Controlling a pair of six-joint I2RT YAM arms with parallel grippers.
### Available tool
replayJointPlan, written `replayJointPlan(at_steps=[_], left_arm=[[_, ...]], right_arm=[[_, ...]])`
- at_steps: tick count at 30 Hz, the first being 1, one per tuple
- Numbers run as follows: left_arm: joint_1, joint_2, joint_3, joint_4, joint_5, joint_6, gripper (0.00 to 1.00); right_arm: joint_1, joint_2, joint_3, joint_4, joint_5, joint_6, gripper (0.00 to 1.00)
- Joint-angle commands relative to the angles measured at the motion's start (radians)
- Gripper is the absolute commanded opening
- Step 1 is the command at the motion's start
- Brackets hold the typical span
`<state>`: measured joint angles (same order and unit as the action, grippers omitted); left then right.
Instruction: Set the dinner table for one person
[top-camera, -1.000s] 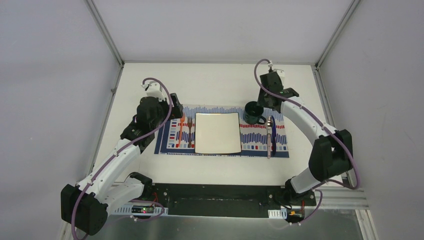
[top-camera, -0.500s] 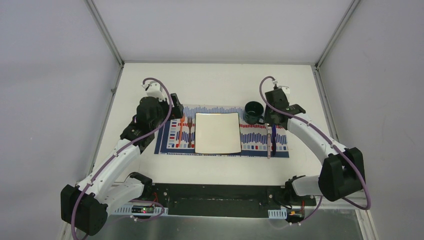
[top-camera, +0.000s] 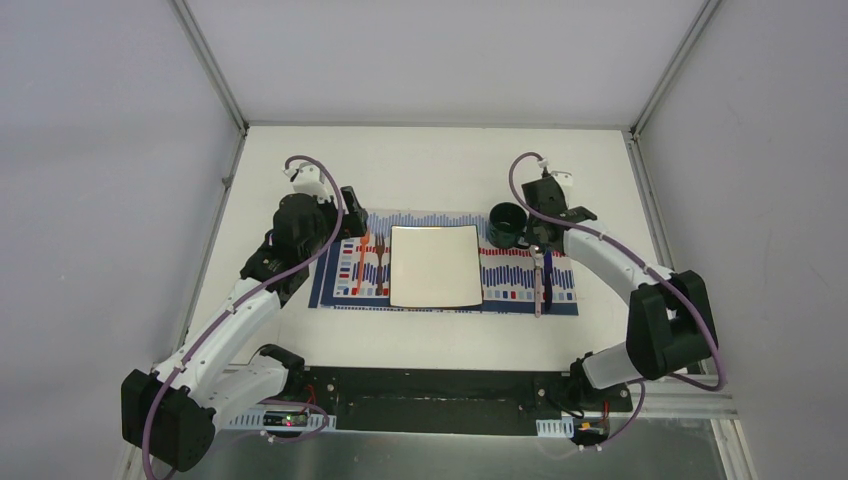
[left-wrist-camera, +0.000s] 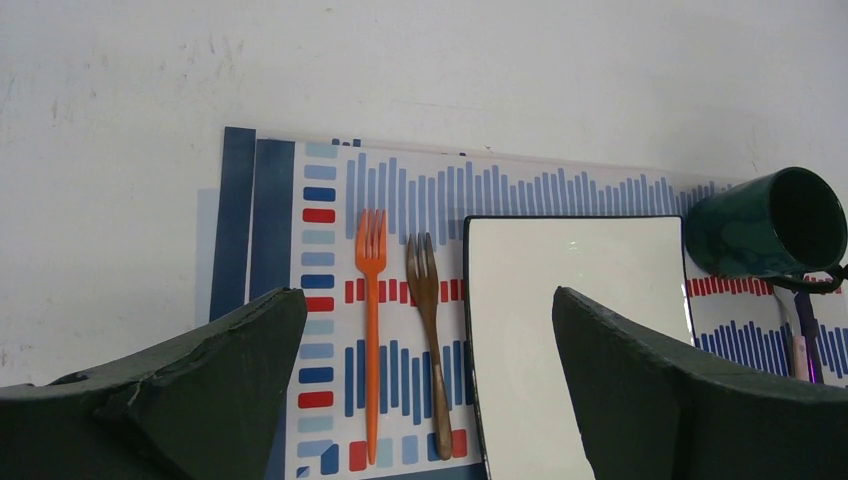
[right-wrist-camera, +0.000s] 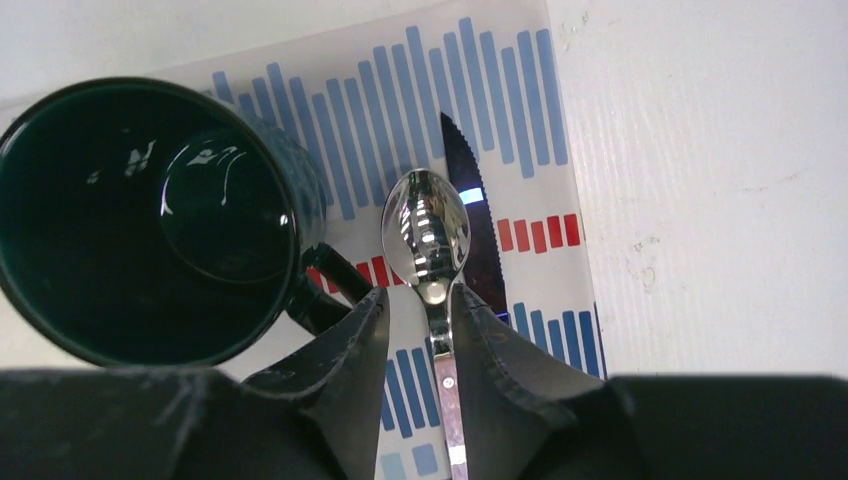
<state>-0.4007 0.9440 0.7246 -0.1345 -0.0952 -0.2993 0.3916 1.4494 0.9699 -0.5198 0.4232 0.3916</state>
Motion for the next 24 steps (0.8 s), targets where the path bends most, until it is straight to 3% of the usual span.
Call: replayJointPlan(at_steps=[1, 18, 19, 24], left_arm=[[-0.013, -0.010, 0.022, 0.020, 0.010, -0.006, 0.99], [-0.021, 0.004, 0.022, 0.030, 0.008, -0.007, 0.99], [-0.021, 0.004, 0.022, 0.030, 0.007, -0.007, 0.99], [-0.022, 0.003, 0.023, 0.030, 0.009, -0.008, 0.99]], right_arm=[[0.004, 0.028, -0.007, 0.103, 0.045, 0.030, 0.31], [0.004, 0.040, -0.068, 0.194, 0.068, 0.036, 0.26], [0.004, 0.037, -0.070, 0.190, 0.049, 0.039, 0.22], [0.005, 0.006, -0.083, 0.182, 0.031, 0.042, 0.20]])
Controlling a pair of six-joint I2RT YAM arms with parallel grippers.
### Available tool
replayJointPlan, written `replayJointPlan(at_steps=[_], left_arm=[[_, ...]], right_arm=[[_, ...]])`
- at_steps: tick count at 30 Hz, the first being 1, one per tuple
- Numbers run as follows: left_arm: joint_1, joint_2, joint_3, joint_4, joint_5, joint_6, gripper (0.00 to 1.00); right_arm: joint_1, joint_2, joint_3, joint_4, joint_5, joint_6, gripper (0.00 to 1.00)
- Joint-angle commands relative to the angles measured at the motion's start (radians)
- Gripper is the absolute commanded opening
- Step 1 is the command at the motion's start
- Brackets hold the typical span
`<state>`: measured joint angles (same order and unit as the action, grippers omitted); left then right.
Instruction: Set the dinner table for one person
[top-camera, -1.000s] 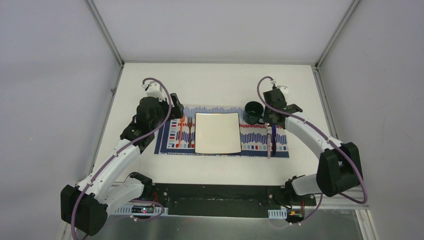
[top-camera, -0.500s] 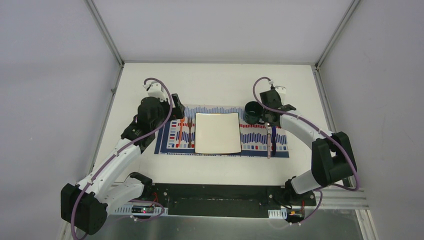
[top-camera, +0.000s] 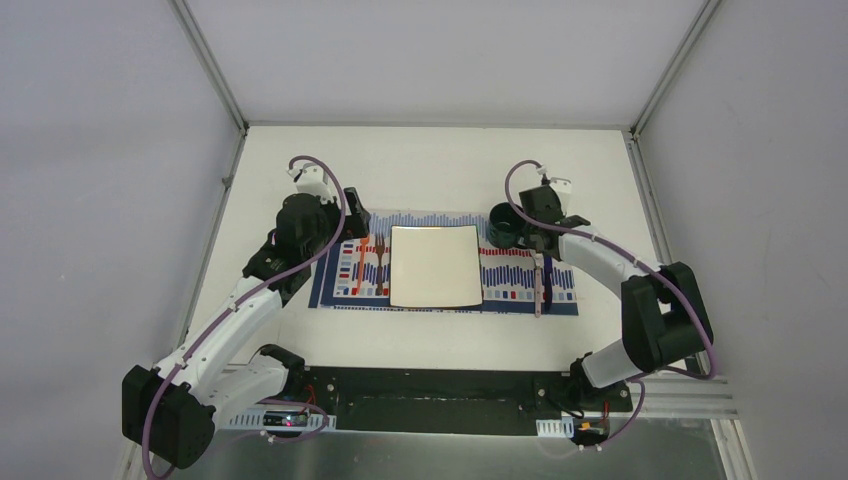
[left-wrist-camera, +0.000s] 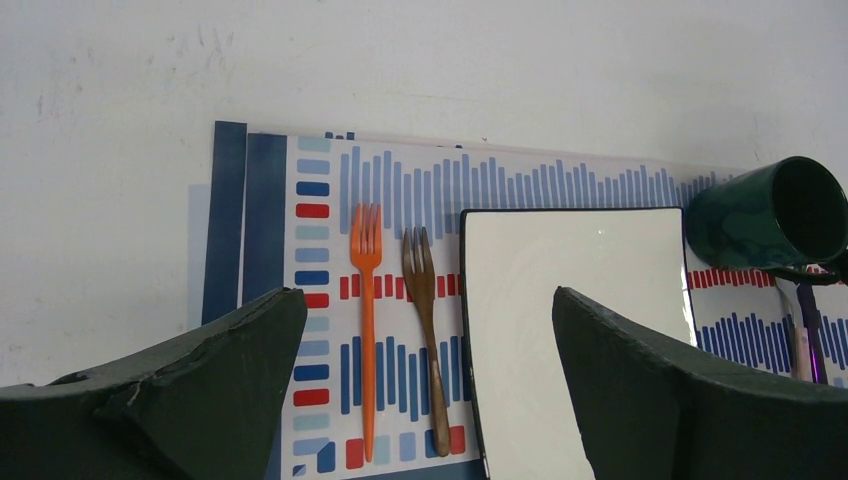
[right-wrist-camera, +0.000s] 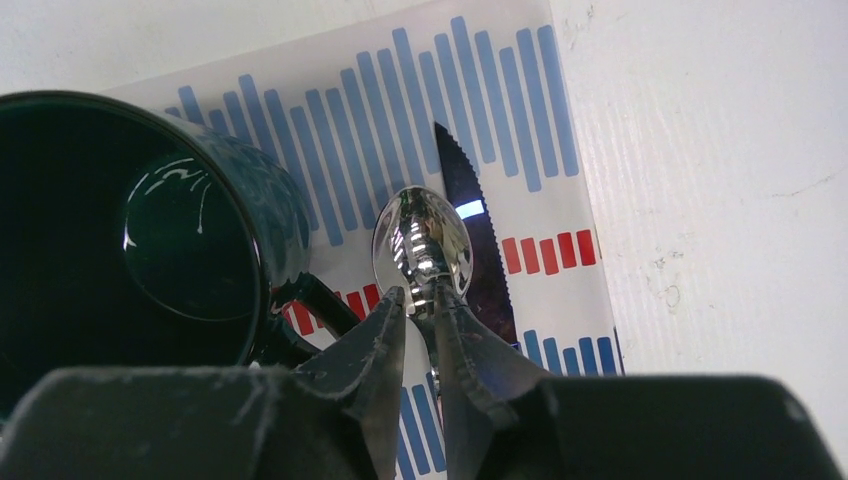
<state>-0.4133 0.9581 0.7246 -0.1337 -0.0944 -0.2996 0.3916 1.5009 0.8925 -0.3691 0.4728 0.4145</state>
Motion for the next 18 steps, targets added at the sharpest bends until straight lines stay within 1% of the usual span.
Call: replayJointPlan(at_steps=[1, 4, 10, 14, 18], left_arm=[[-0.010, -0.011, 0.024, 0.028, 0.009, -0.008, 0.99], [-0.010, -0.011, 0.027, 0.029, 0.011, -0.007, 0.99], [-0.010, -0.013, 0.028, 0.028, 0.013, -0.007, 0.99], [-0.010, -0.012, 0.036, 0.020, 0.013, -0.003, 0.99], [-0.010, -0.015, 0.038, 0.016, 0.008, 0.002, 0.99]], right_arm=[[0.006, -0.052, -0.008, 0.032, -0.022, 0.018, 0.20], [0.007, -0.062, -0.011, 0.032, -0.027, 0.018, 0.19], [0.006, -0.048, -0.005, 0.062, 0.030, 0.012, 0.17], [0.006, -0.035, -0.005, 0.105, 0.020, 0.025, 0.14], [0.005, -0.029, -0.041, 0.192, 0.002, 0.044, 0.09]])
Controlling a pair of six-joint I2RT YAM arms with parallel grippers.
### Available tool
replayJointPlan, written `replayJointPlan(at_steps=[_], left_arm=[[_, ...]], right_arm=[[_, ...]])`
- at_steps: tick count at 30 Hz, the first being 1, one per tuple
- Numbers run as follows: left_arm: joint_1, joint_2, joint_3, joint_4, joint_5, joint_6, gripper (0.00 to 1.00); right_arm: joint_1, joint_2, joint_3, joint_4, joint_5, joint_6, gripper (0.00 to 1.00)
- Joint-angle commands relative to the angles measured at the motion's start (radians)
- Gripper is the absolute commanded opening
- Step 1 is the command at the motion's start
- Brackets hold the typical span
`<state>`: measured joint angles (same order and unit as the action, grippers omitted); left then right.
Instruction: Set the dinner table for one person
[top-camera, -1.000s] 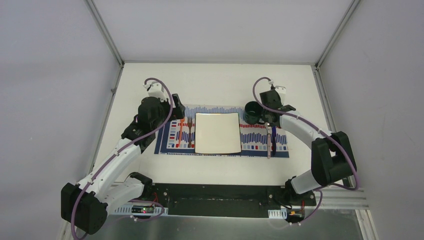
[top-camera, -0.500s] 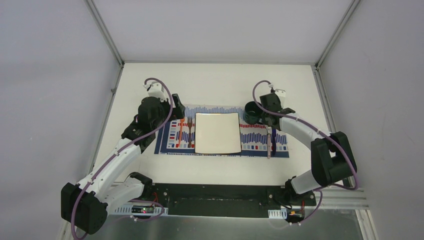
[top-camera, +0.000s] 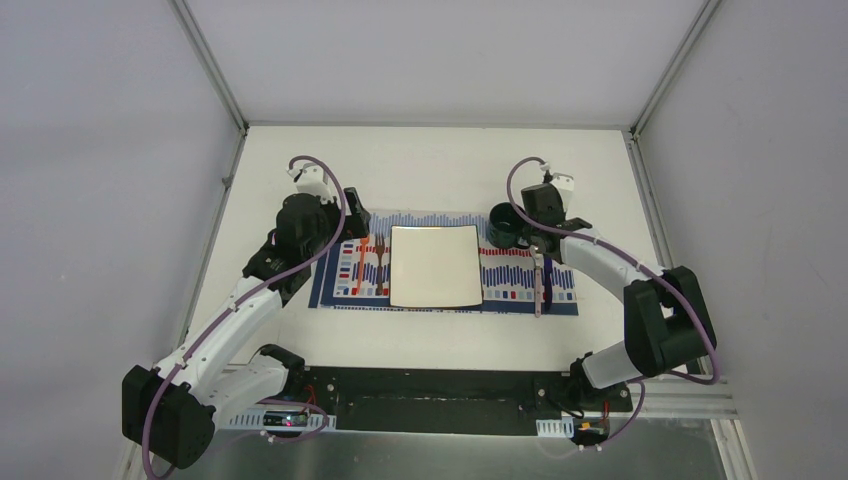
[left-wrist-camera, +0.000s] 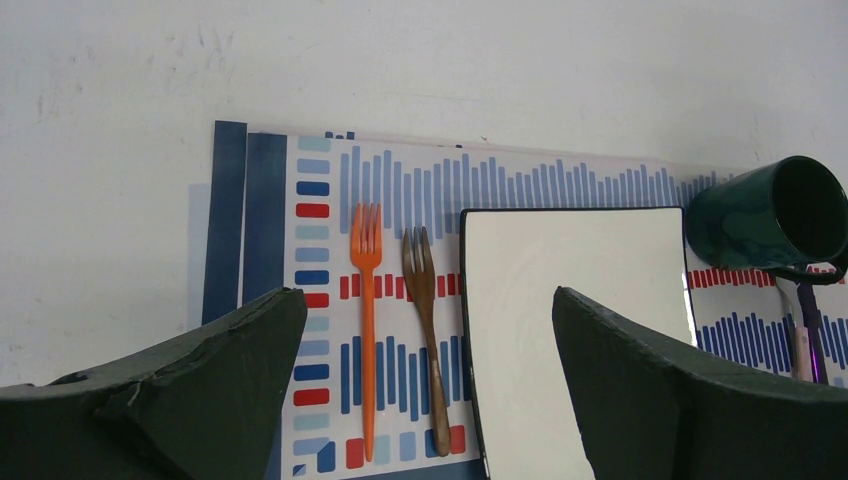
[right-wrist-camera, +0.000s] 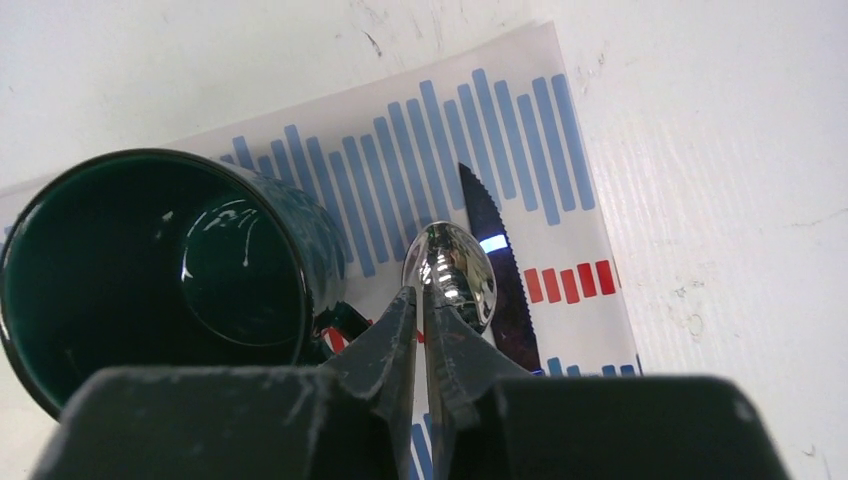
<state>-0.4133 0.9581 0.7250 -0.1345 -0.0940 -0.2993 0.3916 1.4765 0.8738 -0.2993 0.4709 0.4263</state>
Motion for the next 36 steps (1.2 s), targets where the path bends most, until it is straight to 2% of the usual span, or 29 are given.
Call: replayJointPlan(at_steps=[1, 5, 10, 26, 36], left_arm=[[-0.010, -0.013, 0.037, 0.016, 0.008, 0.002, 0.99], [-0.010, -0.007, 0.038, 0.016, 0.006, 0.003, 0.99], [-0.010, 0.004, 0.041, 0.022, 0.007, 0.003, 0.99], [-0.010, -0.002, 0.022, 0.037, 0.011, -0.008, 0.99], [-0.014, -0.005, 0.023, 0.037, 0.015, -0.014, 0.99]], right_arm=[[0.004, -0.001, -0.026, 0.136, -0.003, 0.035, 0.08], [0.004, 0.008, -0.038, 0.187, -0.002, 0.036, 0.00], [0.004, 0.022, -0.035, 0.196, -0.022, 0.035, 0.00], [0.015, -0.092, -0.108, 0.142, -0.082, 0.056, 0.00], [0.049, -0.122, -0.099, 0.107, -0.092, 0.067, 0.00]])
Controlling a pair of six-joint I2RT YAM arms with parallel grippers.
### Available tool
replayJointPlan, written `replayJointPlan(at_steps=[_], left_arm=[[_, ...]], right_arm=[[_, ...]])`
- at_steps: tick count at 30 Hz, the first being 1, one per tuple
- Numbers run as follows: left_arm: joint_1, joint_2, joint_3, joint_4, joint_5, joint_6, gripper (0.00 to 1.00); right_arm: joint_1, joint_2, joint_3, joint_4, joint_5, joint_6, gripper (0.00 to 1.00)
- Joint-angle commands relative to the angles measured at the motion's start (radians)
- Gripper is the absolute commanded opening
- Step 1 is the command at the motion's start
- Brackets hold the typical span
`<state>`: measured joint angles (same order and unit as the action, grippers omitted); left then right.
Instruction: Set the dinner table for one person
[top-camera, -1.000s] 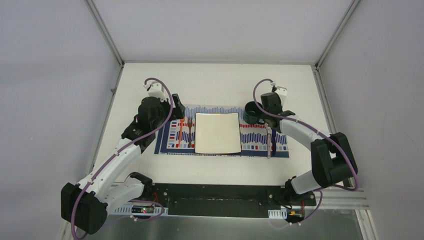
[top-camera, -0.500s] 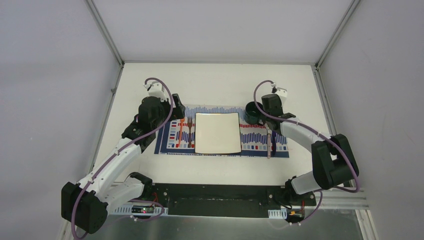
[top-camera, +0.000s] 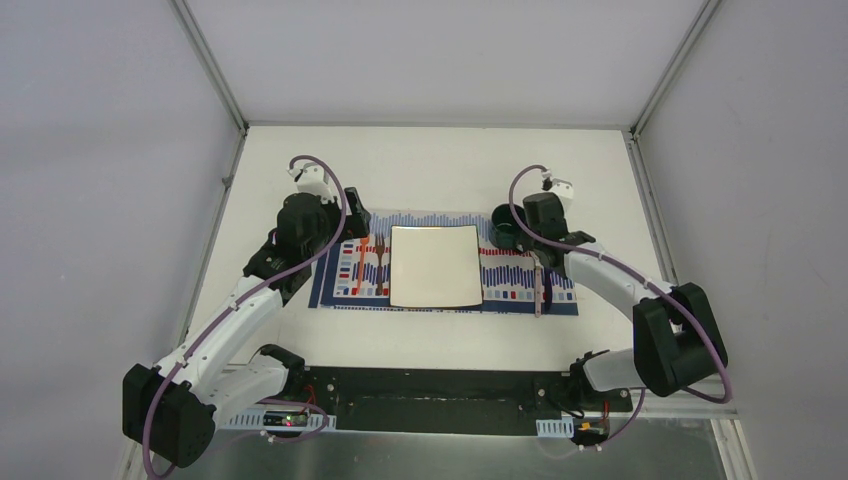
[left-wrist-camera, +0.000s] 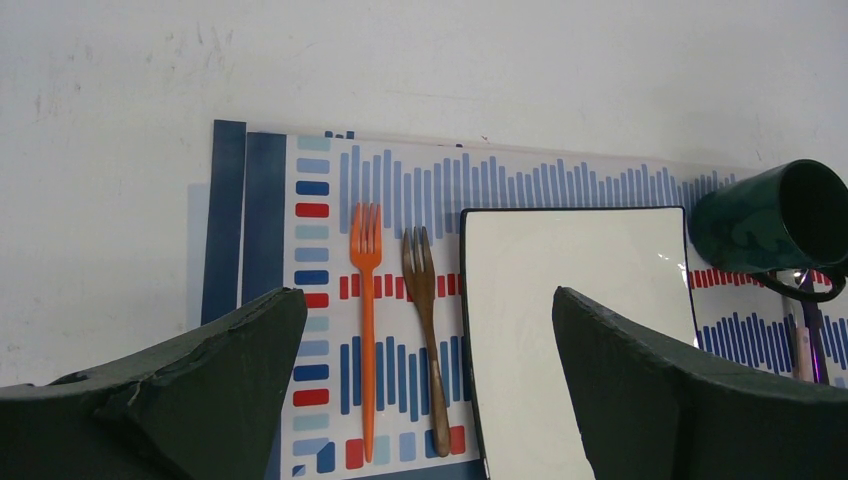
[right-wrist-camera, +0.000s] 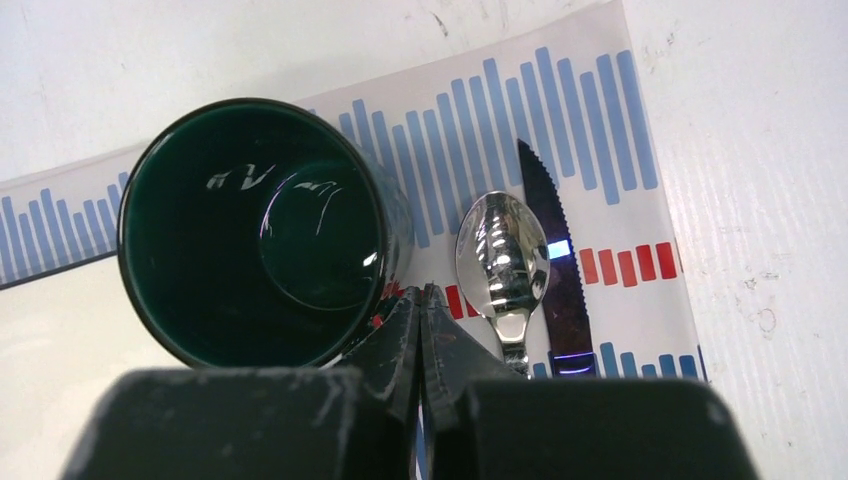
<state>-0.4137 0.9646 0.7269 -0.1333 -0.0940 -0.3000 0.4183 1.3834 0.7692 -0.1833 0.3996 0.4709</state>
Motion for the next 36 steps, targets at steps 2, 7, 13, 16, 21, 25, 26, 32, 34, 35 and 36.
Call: replayJointPlan(at_steps=[2, 7, 13, 16, 21, 25, 26, 32, 34, 35, 36], left_arm=[[-0.016, -0.013, 0.021, 0.034, 0.013, -0.014, 0.99], [-0.019, -0.016, 0.021, 0.032, 0.010, -0.013, 0.99], [-0.020, -0.014, 0.021, 0.031, 0.006, -0.013, 0.99], [-0.020, -0.010, 0.023, 0.032, 0.006, -0.014, 0.99], [-0.022, -0.012, 0.020, 0.032, 0.004, -0.011, 0.99], [-0.022, -0.009, 0.017, 0.033, 0.003, -0.013, 0.99], [-0.022, -0.010, 0.017, 0.034, 0.003, -0.013, 0.99], [-0.022, -0.008, 0.019, 0.035, 0.004, -0.014, 0.99], [-0.022, -0.011, 0.019, 0.034, 0.004, -0.012, 0.99], [-0.022, -0.012, 0.019, 0.035, 0.003, -0.012, 0.99], [-0.022, -0.012, 0.020, 0.034, 0.002, -0.011, 0.99]], right_arm=[[0.037, -0.024, 0.008, -0.006, -0.019, 0.024, 0.00], [0.063, -0.005, 0.014, -0.007, -0.010, 0.033, 0.00], [0.079, -0.003, 0.019, -0.014, 0.005, 0.033, 0.00], [0.085, -0.002, 0.025, -0.025, 0.010, 0.034, 0.00], [0.092, -0.010, 0.015, -0.042, 0.027, 0.035, 0.00], [0.097, -0.022, 0.008, -0.055, 0.027, 0.042, 0.00], [0.099, -0.025, 0.006, -0.058, 0.027, 0.044, 0.00], [0.113, -0.020, 0.005, -0.055, 0.027, 0.050, 0.00], [0.119, -0.016, 0.005, -0.050, 0.025, 0.055, 0.00], [0.123, -0.014, 0.006, -0.047, 0.025, 0.055, 0.00], [0.126, -0.010, 0.007, -0.046, 0.026, 0.055, 0.00]])
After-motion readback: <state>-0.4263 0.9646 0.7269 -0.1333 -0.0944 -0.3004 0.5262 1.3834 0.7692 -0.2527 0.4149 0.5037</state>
